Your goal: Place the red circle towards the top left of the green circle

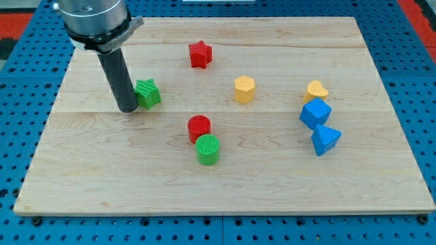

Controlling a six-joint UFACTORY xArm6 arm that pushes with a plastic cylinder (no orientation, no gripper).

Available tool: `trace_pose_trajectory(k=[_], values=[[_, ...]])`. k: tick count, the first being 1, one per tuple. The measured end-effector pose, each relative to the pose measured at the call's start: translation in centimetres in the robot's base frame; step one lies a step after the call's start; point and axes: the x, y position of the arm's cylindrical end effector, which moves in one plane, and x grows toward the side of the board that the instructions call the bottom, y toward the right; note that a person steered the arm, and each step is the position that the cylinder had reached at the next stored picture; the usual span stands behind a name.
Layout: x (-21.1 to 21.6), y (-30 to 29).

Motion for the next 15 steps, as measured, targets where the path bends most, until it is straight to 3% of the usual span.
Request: trace_pose_trajectory(k=[2,3,4,5,7,9,11,12,15], values=[[2.7,0.6],[8.1,0.6],[9.4,2.4],[3.7,9.5],[1.7,11.5],[-4.4,14.1],[-4.2,18.0],[-0.6,18.3],[1.3,15.5]])
